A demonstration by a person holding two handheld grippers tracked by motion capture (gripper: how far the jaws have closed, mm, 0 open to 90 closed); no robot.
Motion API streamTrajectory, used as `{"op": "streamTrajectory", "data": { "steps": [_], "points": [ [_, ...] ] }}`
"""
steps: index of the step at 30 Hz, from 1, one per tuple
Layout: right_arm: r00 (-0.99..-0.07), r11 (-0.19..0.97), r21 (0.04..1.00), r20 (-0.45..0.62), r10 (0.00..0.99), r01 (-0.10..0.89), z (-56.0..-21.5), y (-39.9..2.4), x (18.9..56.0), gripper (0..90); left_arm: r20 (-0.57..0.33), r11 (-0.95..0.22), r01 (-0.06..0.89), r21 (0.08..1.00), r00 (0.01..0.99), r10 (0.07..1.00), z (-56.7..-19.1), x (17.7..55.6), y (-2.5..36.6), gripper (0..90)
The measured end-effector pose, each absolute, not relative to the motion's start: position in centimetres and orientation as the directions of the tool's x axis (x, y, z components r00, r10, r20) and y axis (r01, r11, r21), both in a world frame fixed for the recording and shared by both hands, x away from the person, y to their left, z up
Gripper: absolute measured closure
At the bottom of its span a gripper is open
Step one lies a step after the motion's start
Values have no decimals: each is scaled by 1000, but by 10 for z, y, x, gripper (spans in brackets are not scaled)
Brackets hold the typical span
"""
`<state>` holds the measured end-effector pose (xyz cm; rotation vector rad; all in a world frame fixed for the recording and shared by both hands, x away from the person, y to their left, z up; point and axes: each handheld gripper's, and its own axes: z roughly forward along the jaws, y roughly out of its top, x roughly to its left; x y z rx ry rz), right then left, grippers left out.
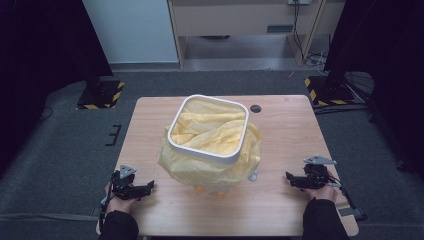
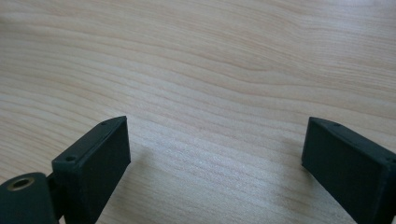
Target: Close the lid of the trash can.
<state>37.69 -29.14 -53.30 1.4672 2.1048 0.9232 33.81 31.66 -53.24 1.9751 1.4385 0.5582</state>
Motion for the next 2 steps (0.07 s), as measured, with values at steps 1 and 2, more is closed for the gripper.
{"op": "streamTrajectory", "data": {
  "steps": [1, 2],
  "points": [
    [-360, 231, 714, 31, 932, 661, -534, -292, 377, 79, -21, -213, 681, 701, 318, 948, -533, 338, 316, 61],
    [-362, 239, 715, 22, 932, 657, -535, -292, 378, 69, -10, -224, 676, 702, 324, 946, -534, 338, 316, 54]
  ]
}}
